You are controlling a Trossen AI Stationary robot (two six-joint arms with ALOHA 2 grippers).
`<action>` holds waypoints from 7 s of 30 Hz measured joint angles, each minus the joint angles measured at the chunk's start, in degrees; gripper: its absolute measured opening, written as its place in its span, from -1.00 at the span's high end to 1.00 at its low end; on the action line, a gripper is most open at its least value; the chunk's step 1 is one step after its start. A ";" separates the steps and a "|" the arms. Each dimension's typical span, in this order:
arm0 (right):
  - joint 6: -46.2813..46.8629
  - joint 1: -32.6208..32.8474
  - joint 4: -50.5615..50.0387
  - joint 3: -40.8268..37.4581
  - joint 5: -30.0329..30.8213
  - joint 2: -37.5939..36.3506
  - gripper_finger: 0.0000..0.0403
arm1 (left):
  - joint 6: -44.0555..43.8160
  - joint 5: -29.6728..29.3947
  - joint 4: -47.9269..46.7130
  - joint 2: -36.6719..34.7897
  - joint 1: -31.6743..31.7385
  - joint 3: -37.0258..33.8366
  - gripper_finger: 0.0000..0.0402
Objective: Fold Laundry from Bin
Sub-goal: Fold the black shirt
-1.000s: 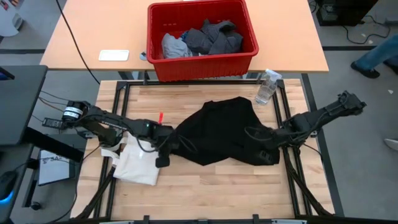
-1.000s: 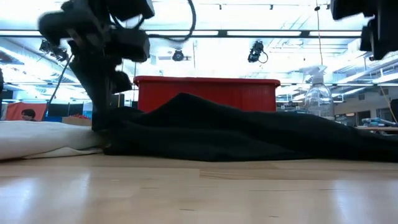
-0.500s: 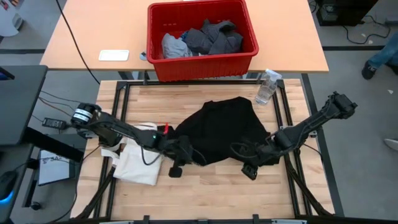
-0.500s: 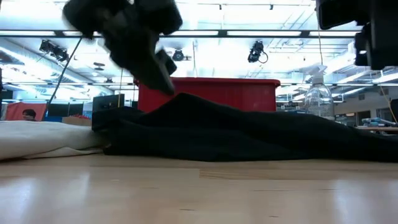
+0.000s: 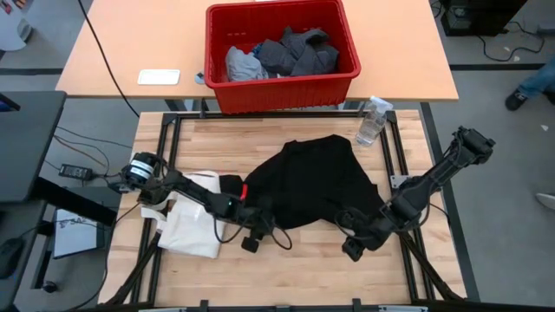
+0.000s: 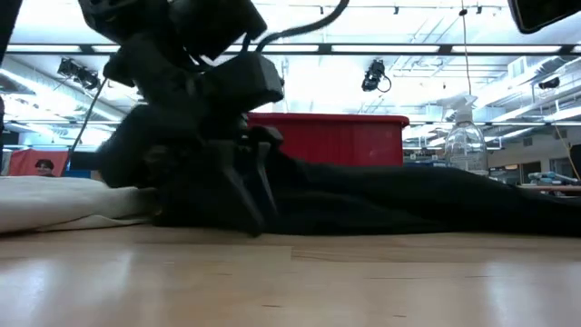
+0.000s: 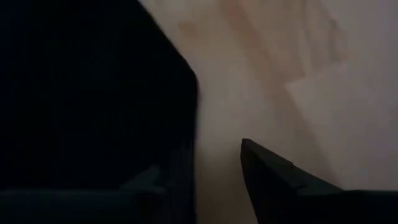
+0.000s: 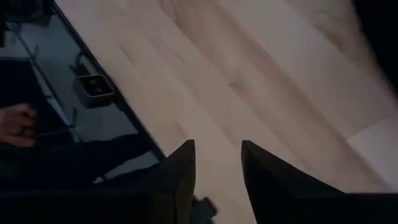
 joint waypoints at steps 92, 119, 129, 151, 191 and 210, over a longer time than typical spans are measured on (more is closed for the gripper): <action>-49.19 -20.12 48.88 -0.04 30.02 26.46 0.75 | -29.23 -9.38 -11.39 -38.42 15.43 32.72 1.00; -86.16 -37.31 61.48 0.00 3.52 23.39 0.24 | -29.43 -11.46 -21.10 -38.42 15.67 32.70 1.00; -86.97 -38.50 62.93 0.00 -2.38 24.07 0.47 | -30.87 -12.71 -19.92 -38.05 16.71 32.70 1.00; -60.45 -33.09 22.82 3.61 -4.92 10.28 0.97 | -30.93 -14.22 -24.87 -36.39 16.92 32.70 1.00; -72.09 -29.51 32.83 3.63 12.42 8.86 0.08 | -38.03 -12.57 -50.67 -35.74 16.68 32.68 1.00; -89.92 -26.67 59.78 8.01 6.91 43.36 0.09 | -36.94 -6.26 -58.13 -35.74 17.69 32.70 1.00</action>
